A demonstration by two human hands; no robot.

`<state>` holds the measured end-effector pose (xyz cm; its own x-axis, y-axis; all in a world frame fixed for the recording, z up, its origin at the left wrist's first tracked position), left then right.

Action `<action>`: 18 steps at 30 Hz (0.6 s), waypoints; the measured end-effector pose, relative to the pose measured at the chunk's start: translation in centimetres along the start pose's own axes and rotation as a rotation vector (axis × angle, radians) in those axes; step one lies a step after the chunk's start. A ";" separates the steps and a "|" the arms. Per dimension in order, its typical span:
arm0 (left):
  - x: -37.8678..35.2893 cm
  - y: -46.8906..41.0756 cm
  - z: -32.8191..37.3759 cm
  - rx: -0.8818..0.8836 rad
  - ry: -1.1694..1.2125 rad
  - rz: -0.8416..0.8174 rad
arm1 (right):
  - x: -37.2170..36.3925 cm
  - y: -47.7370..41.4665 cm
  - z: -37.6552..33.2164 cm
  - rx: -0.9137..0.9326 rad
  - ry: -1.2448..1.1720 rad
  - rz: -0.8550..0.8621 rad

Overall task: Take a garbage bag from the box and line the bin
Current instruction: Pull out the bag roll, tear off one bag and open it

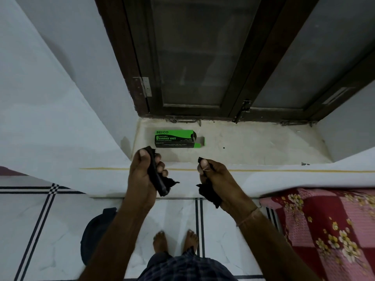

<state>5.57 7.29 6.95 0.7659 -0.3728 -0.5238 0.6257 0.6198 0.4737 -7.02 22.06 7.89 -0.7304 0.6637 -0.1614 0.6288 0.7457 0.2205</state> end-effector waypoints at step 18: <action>-1.5 -0.9 1.9 0.218 0.059 -0.146 | -5.4 0.7 -0.1 0.277 0.174 0.135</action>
<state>4.15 6.00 8.64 0.6596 -0.4020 -0.6351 0.7506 0.3966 0.5285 -2.66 19.00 8.99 -0.6552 0.7551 0.0229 0.7539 0.6555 -0.0448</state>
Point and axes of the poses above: each hand's wrist, its own y-axis away from the middle knuckle, its own x-axis out of the back of the hand, z = x × y, the point moved 1 cm from there along -y, towards the middle knuckle, and after that the axes turned 12 degrees about x, right-handed, at the moved point
